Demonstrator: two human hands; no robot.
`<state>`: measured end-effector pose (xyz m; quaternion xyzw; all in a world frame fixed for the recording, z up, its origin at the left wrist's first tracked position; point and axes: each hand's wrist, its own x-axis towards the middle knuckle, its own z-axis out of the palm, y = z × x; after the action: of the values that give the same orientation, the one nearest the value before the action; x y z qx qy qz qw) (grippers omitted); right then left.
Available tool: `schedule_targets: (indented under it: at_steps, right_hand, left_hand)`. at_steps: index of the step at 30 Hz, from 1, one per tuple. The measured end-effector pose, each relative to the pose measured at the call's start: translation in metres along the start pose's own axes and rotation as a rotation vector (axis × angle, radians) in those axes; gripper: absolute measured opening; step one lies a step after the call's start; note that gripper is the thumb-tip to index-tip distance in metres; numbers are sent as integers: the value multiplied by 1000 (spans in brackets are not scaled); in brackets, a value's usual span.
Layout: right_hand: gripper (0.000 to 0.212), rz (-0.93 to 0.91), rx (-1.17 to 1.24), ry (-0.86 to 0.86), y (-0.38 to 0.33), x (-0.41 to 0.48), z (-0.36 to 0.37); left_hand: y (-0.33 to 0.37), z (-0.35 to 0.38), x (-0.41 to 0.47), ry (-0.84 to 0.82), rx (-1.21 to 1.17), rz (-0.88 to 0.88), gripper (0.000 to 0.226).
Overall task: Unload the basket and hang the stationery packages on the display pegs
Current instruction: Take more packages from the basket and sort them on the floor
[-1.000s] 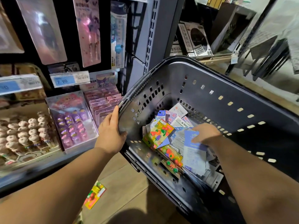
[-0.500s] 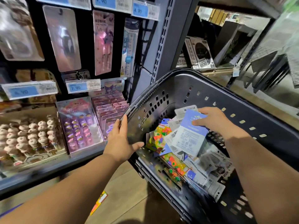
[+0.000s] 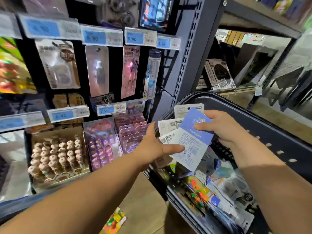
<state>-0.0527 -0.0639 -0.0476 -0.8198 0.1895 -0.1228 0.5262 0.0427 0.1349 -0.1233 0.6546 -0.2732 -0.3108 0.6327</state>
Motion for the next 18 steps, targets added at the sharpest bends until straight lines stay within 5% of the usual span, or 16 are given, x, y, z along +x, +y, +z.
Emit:
schedule_targets:
  at_steps: [6, 9, 15, 18]
  right_hand:
    - [15, 26, 128, -72, -17, 3, 63]
    - [9, 38, 176, -132, -26, 3, 105]
    - [9, 39, 198, -221, -39, 1, 190]
    - [9, 54, 176, -270, -41, 0, 225]
  left_hand:
    - [6, -70, -31, -100, -48, -187, 91]
    - [3, -103, -58, -22, -65, -235, 64]
    - [-24, -160, -110, 125, -188, -295, 92]
    - [-39, -175, -135, 198, -249, -293, 69]
